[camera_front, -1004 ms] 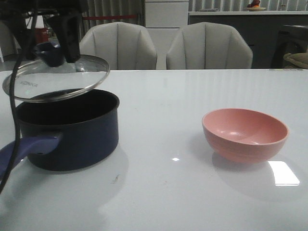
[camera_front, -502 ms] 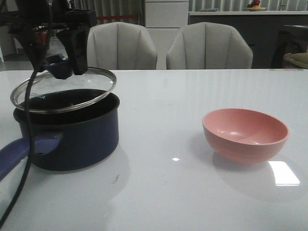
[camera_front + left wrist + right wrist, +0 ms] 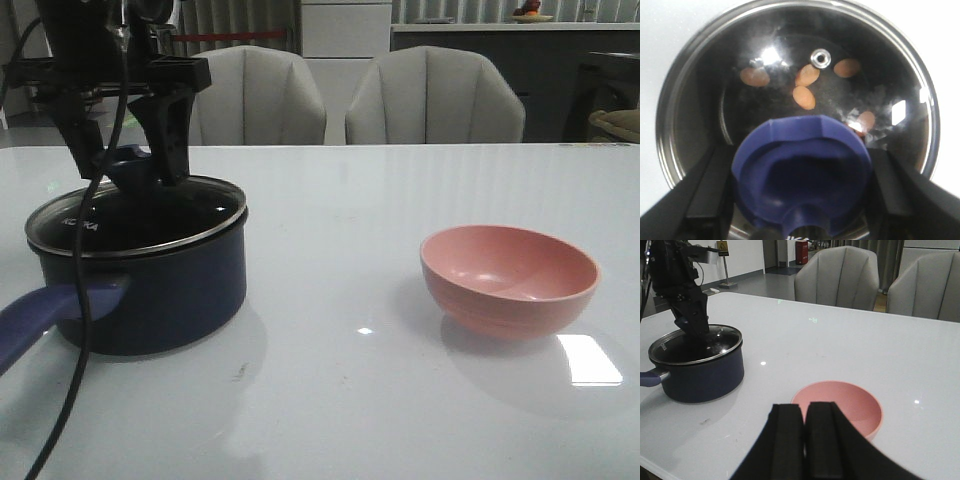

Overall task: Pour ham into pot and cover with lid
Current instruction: 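Carry the glass lid with the left gripper over the saucepan and lower it, then release the purple knob and raise the left gripper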

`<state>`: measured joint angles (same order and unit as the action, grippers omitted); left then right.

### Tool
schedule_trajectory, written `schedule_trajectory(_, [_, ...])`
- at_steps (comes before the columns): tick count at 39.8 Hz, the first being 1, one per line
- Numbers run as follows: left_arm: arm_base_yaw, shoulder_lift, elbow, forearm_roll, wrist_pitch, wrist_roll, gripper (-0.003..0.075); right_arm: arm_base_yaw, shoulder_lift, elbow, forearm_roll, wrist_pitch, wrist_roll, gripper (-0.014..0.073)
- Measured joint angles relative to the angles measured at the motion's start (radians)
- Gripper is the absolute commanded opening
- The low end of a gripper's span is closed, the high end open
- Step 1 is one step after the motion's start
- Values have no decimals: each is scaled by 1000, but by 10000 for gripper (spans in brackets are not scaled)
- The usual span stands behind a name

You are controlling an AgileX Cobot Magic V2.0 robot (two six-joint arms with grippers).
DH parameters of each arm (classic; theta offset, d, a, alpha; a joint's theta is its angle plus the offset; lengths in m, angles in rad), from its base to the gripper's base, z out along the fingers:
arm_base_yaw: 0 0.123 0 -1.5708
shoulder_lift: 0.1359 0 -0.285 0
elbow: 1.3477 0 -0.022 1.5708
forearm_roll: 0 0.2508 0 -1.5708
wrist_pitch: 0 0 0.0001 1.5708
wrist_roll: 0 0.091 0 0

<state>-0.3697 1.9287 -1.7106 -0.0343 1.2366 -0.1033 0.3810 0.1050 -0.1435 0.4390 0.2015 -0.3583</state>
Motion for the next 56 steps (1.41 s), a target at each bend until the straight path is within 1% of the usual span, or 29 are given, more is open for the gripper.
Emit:
schedule_trajectory(7, [0, 0, 0, 0, 0, 0, 524, 0, 0, 0, 0, 0, 0, 161])
schedule_trajectory(9, [0, 0, 0, 0, 0, 0, 545, 0, 0, 0, 0, 0, 0, 161])
schedule_trajectory(15, [-1, 0, -4, 0, 2, 0, 544, 0, 0, 0, 0, 0, 0, 161])
schedule_trajectory(23, [-2, -13, -65, 0, 2, 0, 544, 0, 0, 0, 0, 0, 0, 161])
schedule_trajectory(29, [-2, -93, -69, 18, 2, 0, 544, 0, 0, 0, 0, 0, 0, 161])
schedule_trajectory(33, [-2, -180, -30, 48, 2, 0, 544, 0, 0, 0, 0, 0, 0, 161])
schedule_trajectory(40, [-2, -383, 142, 58, -86, 0, 544, 0, 0, 0, 0, 0, 0, 161])
schedule_trajectory(48, [-2, -645, 445, 4, -246, 0, 544, 0, 0, 0, 0, 0, 0, 161])
schedule_trajectory(56, [-2, -910, 753, -13, -400, -2, 544, 0, 0, 0, 0, 0, 0, 161])
